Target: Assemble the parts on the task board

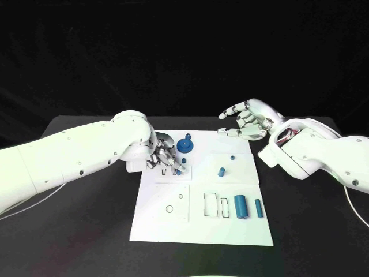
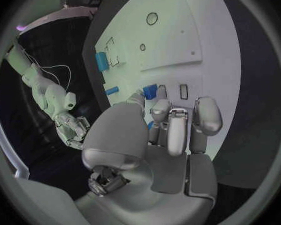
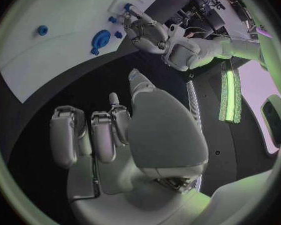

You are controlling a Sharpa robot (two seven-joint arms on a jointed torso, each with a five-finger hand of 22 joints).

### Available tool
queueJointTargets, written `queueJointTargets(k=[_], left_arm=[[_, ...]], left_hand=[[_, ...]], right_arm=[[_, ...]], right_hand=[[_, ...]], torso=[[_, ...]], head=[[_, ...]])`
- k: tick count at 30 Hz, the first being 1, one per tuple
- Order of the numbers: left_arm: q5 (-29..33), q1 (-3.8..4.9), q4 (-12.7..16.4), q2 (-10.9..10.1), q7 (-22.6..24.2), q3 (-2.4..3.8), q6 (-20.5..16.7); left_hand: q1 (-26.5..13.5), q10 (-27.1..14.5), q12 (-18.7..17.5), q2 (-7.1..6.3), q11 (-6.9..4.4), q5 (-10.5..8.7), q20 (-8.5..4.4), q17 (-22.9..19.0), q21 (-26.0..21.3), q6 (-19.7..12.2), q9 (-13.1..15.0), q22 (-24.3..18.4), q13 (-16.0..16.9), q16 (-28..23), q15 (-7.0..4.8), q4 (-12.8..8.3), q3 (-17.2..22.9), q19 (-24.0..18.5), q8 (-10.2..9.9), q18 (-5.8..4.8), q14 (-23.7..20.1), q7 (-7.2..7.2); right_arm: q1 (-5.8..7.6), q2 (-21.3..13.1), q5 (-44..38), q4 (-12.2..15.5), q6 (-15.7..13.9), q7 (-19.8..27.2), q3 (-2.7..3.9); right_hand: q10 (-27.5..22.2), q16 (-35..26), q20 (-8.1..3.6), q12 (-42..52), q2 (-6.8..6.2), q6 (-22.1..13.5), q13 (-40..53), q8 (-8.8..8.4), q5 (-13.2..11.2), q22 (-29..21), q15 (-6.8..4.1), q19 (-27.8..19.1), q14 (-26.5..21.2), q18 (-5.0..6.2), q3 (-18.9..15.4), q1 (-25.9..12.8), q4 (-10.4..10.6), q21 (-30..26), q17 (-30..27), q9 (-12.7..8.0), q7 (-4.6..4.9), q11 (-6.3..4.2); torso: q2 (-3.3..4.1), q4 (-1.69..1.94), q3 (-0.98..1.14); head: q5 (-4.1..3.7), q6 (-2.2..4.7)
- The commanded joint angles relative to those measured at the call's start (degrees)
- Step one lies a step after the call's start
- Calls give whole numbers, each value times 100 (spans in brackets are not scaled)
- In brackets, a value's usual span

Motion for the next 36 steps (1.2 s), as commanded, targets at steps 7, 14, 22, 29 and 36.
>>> queueJointTargets(k=[7,14,22,29,36], left_arm=[[380,7,-8,-12,149,2,-147],[632,6,-7,-28,179,4,-258],[773,4,31,-96,204,5,-318],[877,-14,301,-363,282,16,-694],[830,-47,629,-635,364,19,-1173]], left_hand=[[323,-51,-80,31,-68,40,-34,686,-20,46,291,-31,-64,-30,-73,13,473,-50,120,-48,266,-106],[542,-109,-188,-267,-138,37,-103,682,-36,-140,912,-52,-166,-47,-141,-16,1682,-72,458,-46,261,-187],[164,-34,-210,-1008,-124,7,-101,718,-16,-214,1433,-6,-170,-42,-129,-379,3806,-49,564,-52,276,-162],[-262,146,-140,-1267,-148,48,-122,861,97,-115,1660,207,-48,32,-158,-933,4672,105,594,-92,352,-168],[-497,314,-53,-1375,-183,143,-150,985,157,19,1739,312,89,97,-193,-1191,4994,188,587,-111,413,-198]], right_arm=[[-1,43,-27,-50,142,11,1],[-4,51,-28,-76,164,6,0],[-11,65,-29,-100,191,0,-2],[-16,51,-29,-103,194,4,-3],[-16,20,-29,-104,193,2,-3]], right_hand=[[-8,-33,28,12,47,37,398,34,5,965,6,143,457,50,-7,16,-4,4,925,3,3,-17],[-8,-33,28,12,47,37,398,34,5,965,6,143,457,50,-7,16,-4,4,925,3,3,-17],[-3,-36,27,17,56,42,402,38,5,965,5,143,455,50,-3,19,-5,3,918,4,2,-19],[-3,-36,27,17,56,42,402,38,5,965,5,143,455,50,-3,19,-5,3,918,4,2,-19],[-3,-36,27,17,56,42,402,38,5,965,5,143,455,50,-3,19,-5,3,918,4,2,-19]], torso=[[-2,-2,-1],[-2,-3,-1],[-6,3,4],[1,1,5],[-3,8,2]], head=[[10,-15],[18,-13],[23,-16],[6,-24],[20,-45]])
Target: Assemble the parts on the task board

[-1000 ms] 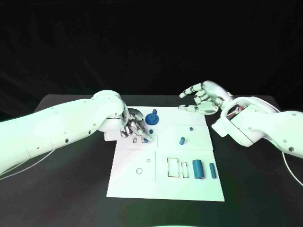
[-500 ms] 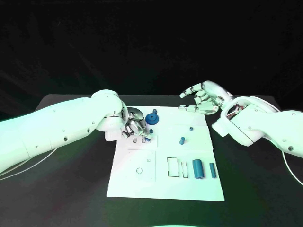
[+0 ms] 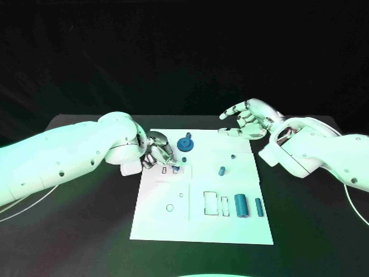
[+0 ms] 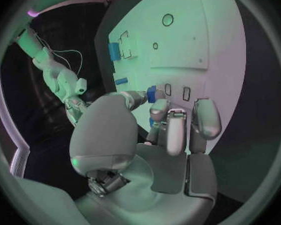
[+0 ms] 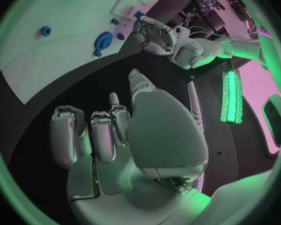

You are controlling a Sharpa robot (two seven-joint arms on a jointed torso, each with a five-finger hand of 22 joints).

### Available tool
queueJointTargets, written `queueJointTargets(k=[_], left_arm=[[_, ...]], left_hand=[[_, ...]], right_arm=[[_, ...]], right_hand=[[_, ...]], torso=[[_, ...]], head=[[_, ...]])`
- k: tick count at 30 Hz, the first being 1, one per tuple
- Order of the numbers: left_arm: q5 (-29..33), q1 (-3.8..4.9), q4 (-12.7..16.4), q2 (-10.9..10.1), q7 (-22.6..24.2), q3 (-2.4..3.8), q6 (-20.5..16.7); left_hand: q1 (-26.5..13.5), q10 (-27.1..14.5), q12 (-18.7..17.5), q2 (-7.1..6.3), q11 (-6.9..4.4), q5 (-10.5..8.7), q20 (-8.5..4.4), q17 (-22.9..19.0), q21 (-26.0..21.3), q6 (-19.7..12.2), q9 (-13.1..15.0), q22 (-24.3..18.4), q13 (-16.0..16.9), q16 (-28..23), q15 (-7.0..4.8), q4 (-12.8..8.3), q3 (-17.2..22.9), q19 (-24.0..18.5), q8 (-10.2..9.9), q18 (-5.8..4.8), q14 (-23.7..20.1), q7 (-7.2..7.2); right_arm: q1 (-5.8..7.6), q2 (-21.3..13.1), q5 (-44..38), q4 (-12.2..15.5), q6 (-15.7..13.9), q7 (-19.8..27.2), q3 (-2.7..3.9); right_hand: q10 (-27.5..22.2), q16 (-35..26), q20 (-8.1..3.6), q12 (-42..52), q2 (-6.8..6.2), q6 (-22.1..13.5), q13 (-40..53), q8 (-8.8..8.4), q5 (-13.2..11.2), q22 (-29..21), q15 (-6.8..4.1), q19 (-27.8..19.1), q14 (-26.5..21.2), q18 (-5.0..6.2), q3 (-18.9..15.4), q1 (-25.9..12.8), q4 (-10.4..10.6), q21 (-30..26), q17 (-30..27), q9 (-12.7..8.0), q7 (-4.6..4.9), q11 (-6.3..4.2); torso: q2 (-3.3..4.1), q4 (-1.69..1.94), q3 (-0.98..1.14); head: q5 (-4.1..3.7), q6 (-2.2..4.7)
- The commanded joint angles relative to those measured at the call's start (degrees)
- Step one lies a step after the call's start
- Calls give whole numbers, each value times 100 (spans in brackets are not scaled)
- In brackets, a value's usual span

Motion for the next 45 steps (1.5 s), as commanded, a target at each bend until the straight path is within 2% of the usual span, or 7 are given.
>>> queueJointTargets(k=[1,9,13,16,22,33,45], left_arm=[[6,-21,171,-89,176,5,-559],[-649,-131,584,-359,231,-3,-1099],[-969,-207,719,-432,234,-13,-1356],[-1181,-271,794,-465,224,-19,-1538],[-1561,-387,871,-481,199,-46,-1855],[-1759,-520,884,-435,203,-72,-2017],[-1821,-564,842,-381,247,-76,-2034]], left_hand=[[-94,59,32,-28,-8,37,-5,1004,33,59,23,41,37,34,-42,-1302,1334,48,-17,-116,429,-10],[-238,182,86,-124,-43,181,-36,1092,77,170,63,127,128,78,-76,-1441,1489,124,-32,-133,469,-42],[-344,253,105,-190,-65,459,-60,1119,99,247,91,173,173,89,-99,-1514,1548,165,-51,-143,481,-64],[-367,294,134,-206,-74,527,-67,1120,112,273,100,203,222,89,-107,-1536,1554,189,-55,-149,483,-73],[-383,328,158,-224,-84,586,-75,1114,134,301,108,253,261,86,-116,-1558,1562,226,-59,-159,482,-82],[-401,366,186,-244,-94,650,-84,1124,154,333,114,297,304,91,-126,-1579,1573,260,-63,-168,487,-92],[-405,380,196,-248,-97,664,-86,1127,162,342,115,317,322,93,-128,-1584,1576,274,-64,-173,488,-95]], right_arm=[[-4,-10,-27,0,81,22,1],[-5,-33,-27,5,74,25,-2],[-5,-39,-27,10,70,26,-2],[-5,-44,-27,12,70,27,-3],[-5,-51,-27,17,67,25,-5],[-5,-65,-29,28,65,20,-7],[-7,-77,-30,31,69,19,-7]], right_hand=[[-3,-36,27,17,56,42,402,38,5,967,5,143,455,50,-4,19,-5,3,920,4,2,-19],[-8,-39,25,10,66,48,393,45,3,959,3,137,453,53,0,22,-6,-12,914,5,-1,-21],[-7,-41,24,12,66,47,394,46,2,953,2,132,451,56,0,20,-6,-22,908,5,-1,-22],[-7,-41,24,12,66,47,394,46,2,953,2,132,451,56,0,20,-6,-22,908,5,-1,-22],[-7,-41,24,12,66,47,394,46,2,953,2,132,451,56,0,20,-6,-22,908,5,-1,-22],[-7,-41,24,12,66,47,394,46,2,953,2,132,451,56,0,20,-6,-22,908,5,-1,-22],[-7,-41,24,12,66,47,394,46,2,953,2,132,451,56,0,20,-6,-22,908,5,-1,-22]], torso=[[0,2,-3],[-12,27,1],[-24,43,9],[-33,47,12],[-21,29,17],[-13,36,18],[-16,39,12]], head=[[16,-15],[35,-56],[40,-71],[41,-79],[46,-76],[6,-92],[-35,-112]])
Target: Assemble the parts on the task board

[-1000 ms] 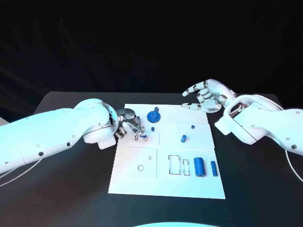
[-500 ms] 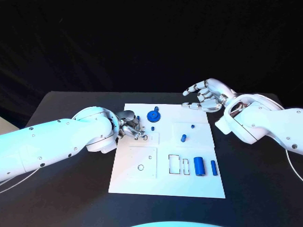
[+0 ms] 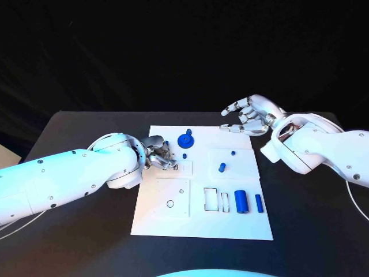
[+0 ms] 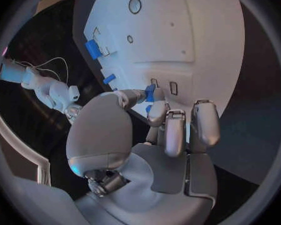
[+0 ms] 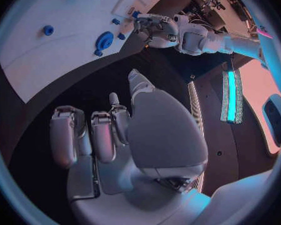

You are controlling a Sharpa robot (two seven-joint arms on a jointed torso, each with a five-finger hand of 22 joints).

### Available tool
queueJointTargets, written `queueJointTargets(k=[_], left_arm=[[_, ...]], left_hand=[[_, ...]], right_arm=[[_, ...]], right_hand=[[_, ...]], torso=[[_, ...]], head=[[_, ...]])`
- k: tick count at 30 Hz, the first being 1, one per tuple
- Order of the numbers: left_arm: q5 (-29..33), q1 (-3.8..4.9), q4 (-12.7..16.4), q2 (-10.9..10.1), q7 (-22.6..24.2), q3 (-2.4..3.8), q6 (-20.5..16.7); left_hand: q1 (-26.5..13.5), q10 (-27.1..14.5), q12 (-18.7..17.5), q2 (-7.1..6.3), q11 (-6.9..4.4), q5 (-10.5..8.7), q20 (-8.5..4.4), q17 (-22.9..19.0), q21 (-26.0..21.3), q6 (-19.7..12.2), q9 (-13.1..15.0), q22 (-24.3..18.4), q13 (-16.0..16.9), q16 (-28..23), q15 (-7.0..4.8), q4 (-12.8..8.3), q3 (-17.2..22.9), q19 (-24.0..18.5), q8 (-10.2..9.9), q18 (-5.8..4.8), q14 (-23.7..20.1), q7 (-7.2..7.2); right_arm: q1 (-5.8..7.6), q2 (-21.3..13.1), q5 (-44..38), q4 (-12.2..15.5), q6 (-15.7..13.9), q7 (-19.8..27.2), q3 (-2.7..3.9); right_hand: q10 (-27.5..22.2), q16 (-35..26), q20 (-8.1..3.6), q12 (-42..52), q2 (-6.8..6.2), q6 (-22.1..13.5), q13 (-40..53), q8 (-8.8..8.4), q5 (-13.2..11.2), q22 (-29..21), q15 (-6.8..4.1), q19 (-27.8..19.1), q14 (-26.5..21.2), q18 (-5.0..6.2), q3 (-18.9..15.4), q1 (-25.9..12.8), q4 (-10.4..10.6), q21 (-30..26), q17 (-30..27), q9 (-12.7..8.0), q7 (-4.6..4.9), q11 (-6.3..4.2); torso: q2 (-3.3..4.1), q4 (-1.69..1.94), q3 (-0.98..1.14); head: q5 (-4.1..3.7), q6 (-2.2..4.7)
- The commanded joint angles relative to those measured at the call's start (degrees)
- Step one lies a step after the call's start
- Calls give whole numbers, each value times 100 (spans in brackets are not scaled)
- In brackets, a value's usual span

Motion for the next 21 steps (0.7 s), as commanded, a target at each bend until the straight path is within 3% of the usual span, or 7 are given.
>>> queueJointTargets(k=[1,21], left_arm=[[-125,-6,-12,27,98,2,-88],[-311,-20,-87,129,95,-13,136]], left_hand=[[-41,44,24,30,-5,39,-14,1129,31,23,4,10,2,41,-41,-1258,1220,42,-14,-35,483,-17],[-42,50,28,32,-6,42,-16,1143,37,29,4,22,8,49,-43,-1259,1224,51,-16,-38,488,-19]], right_arm=[[-5,-2,-30,10,65,25,0],[-15,-3,-30,4,83,27,0]], right_hand=[[-7,-19,25,12,44,47,391,23,2,950,2,132,451,56,0,-2,-6,-22,910,6,-1,-22],[-9,-20,22,9,50,39,384,24,-1,950,0,133,451,56,-3,-9,-4,-24,911,3,-1,-23]], torso=[[-4,8,-5],[-4,2,0]], head=[[-12,-7],[-27,-27]])
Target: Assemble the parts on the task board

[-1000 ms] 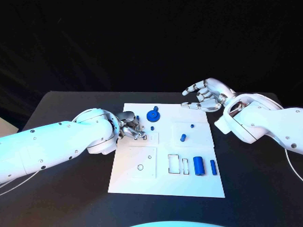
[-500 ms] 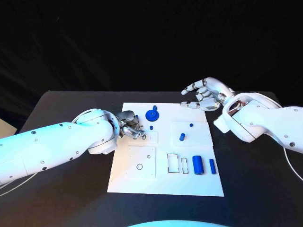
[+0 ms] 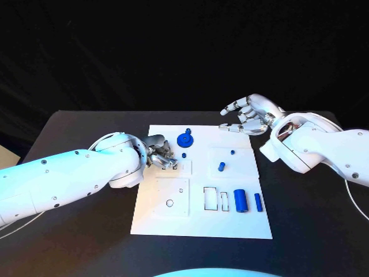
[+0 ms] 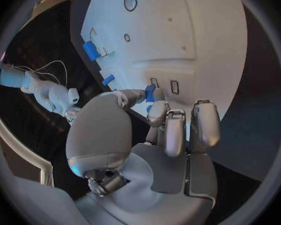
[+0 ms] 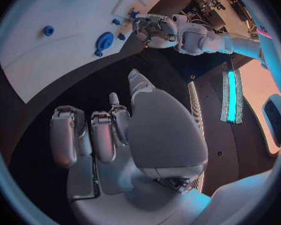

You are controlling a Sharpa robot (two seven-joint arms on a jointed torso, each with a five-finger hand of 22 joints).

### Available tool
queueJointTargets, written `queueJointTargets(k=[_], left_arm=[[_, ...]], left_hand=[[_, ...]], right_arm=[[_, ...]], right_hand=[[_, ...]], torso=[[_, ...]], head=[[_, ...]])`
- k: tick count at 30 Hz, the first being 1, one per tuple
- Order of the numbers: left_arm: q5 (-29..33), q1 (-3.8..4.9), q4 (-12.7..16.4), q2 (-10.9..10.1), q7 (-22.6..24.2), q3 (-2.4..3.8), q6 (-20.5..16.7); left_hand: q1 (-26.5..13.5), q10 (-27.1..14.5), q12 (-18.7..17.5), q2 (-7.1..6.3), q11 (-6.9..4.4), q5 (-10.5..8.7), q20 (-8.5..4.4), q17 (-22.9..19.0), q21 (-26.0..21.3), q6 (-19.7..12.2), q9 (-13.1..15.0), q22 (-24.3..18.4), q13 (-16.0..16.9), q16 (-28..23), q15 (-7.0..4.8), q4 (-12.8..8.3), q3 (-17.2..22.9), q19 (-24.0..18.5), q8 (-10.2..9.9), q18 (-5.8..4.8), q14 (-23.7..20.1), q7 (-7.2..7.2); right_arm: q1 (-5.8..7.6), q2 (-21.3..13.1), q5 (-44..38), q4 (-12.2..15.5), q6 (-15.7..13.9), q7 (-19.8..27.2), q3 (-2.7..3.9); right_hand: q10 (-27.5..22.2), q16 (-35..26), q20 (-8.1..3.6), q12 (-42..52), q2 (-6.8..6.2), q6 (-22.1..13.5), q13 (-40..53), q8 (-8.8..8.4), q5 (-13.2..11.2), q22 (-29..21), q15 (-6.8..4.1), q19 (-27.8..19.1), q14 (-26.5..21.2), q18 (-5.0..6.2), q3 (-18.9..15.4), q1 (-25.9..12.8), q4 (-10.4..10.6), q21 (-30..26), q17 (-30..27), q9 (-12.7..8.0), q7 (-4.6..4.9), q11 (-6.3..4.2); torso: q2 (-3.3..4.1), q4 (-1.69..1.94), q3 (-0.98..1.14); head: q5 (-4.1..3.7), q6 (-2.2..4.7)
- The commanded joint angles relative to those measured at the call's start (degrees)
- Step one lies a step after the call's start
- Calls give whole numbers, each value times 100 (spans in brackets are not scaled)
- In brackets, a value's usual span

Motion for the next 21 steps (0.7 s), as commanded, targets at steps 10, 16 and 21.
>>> queueJointTargets(k=[10,16,21], left_arm=[[-186,-3,-11,37,31,-4,266],[-222,-3,-31,57,16,-14,323],[-234,-3,-45,71,4,-22,378]], left_hand=[[8,53,27,68,-9,21,3,1153,40,23,4,15,10,31,-44,-1263,1227,35,-19,-40,490,-33],[8,56,28,64,-10,20,2,1156,40,26,4,15,11,32,-45,-1267,1228,35,-22,-40,491,-34],[8,56,28,64,-10,20,2,1156,40,26,4,15,11,32,-45,-1267,1228,35,-22,-40,491,-34]], right_arm=[[-16,4,-29,-3,88,30,0],[-22,8,-29,-6,95,33,0],[-25,11,-29,-9,101,33,0]], right_hand=[[-2,-20,20,17,60,37,390,29,-1,955,-2,136,452,54,-3,-17,-3,-20,909,1,-2,-24],[-2,-20,20,17,60,37,390,29,-1,955,-2,136,452,54,-3,-17,-3,-20,909,1,-2,-24],[-2,-20,20,17,60,37,390,29,-1,955,-2,136,452,54,-3,-17,-3,-20,909,1,-2,-24]], torso=[[-3,6,5],[-1,0,7],[0,-2,6]], head=[[-7,-25],[-1,-29],[-2,-37]])
